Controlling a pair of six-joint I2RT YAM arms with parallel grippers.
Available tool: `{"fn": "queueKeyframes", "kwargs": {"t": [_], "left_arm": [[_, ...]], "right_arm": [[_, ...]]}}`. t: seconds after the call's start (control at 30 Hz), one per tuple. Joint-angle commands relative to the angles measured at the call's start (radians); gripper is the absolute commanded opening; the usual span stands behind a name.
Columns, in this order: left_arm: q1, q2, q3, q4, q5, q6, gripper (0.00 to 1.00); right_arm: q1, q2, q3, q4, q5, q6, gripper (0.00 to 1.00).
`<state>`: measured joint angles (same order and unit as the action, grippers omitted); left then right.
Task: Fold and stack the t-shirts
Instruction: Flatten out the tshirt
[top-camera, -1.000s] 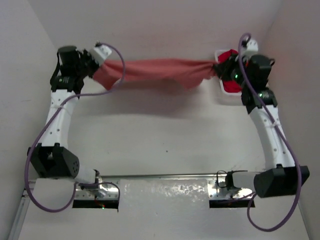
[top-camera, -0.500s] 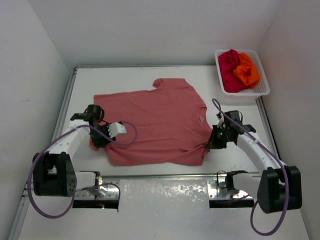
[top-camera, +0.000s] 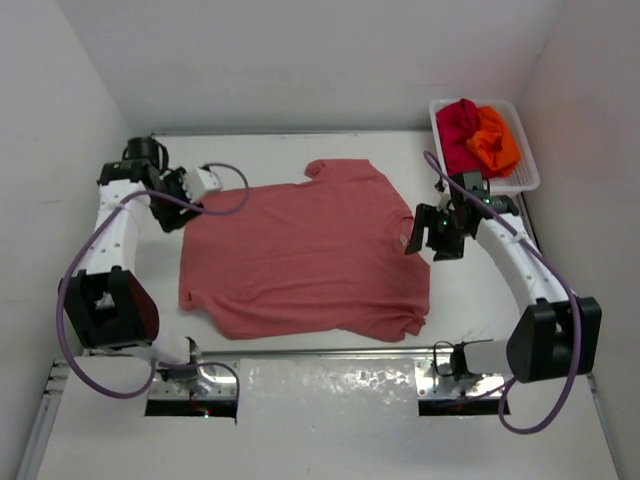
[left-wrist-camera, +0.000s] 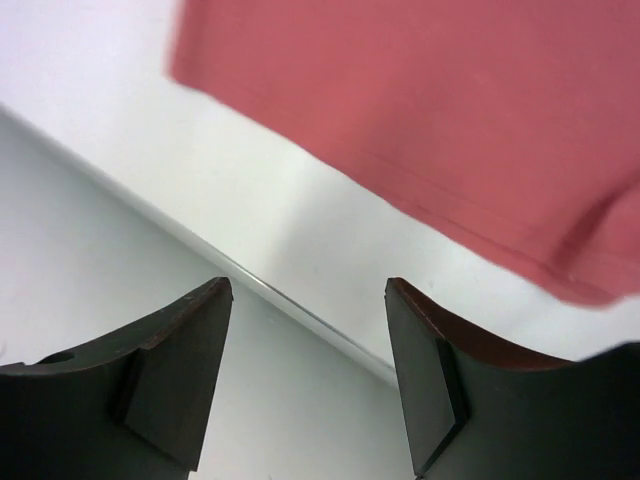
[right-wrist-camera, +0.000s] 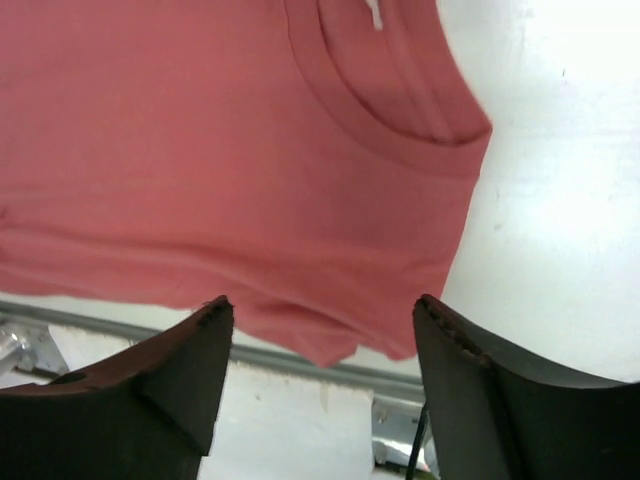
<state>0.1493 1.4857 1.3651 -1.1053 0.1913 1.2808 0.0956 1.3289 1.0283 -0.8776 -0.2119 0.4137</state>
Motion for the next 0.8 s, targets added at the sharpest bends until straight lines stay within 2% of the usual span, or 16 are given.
{"fn": "queueKeyframes", "kwargs": {"t": [0.0,0.03,0.07,0.1,0.17,0.23,0.27,0.33,0.37,0.43,0.47,0.6,0.7,0.77], "left_arm": [[0.027,0.021,0.057,0.025,0.12,-0.11,0.6],[0.026,0.021,0.042,0.069,0.106,-0.208,0.6],[0.026,0.025,-0.013,0.19,0.041,-0.272,0.6],[0.022,0.034,-0.046,0.258,0.004,-0.402,0.6],[0.016,0.091,-0.131,0.452,-0.091,-0.524,0.6],[-0.025,0.158,-0.123,0.484,-0.09,-0.599,0.59],[-0.043,0.215,-0.104,0.478,-0.076,-0.606,0.58],[-0.111,0.246,-0.055,0.434,-0.026,-0.588,0.58],[-0.132,0.269,-0.057,0.458,-0.071,-0.589,0.58],[-0.139,0.315,-0.066,0.476,-0.111,-0.618,0.58],[-0.131,0.39,-0.063,0.481,-0.15,-0.624,0.58],[-0.102,0.579,0.023,0.464,-0.234,-0.678,0.53],[-0.114,0.701,0.141,0.461,-0.288,-0.709,0.53],[-0.126,0.805,0.283,0.446,-0.338,-0.713,0.53]], "right_arm": [[0.004,0.078,0.02,-0.008,0.04,0.031,0.67],[0.004,0.101,0.01,0.0,0.043,0.022,0.66],[0.006,0.11,-0.003,0.021,0.071,0.011,0.67],[0.006,0.136,-0.046,0.114,0.091,0.01,0.69],[0.009,0.203,-0.056,0.208,0.124,0.007,0.65],[0.026,0.301,0.027,0.256,0.124,-0.01,0.51],[0.058,0.39,0.076,0.247,0.121,-0.018,0.31],[0.101,0.435,0.16,0.258,0.094,-0.038,0.22],[0.14,0.446,0.165,0.279,0.086,-0.053,0.19],[0.167,0.464,0.156,0.33,0.12,-0.036,0.19],[0.168,0.514,0.156,0.325,0.123,0.017,0.17],[0.168,0.695,0.272,0.226,0.204,0.102,0.13],[0.167,0.821,0.404,0.174,0.219,0.148,0.15],[0.167,0.878,0.522,0.158,0.25,0.166,0.16]]}}
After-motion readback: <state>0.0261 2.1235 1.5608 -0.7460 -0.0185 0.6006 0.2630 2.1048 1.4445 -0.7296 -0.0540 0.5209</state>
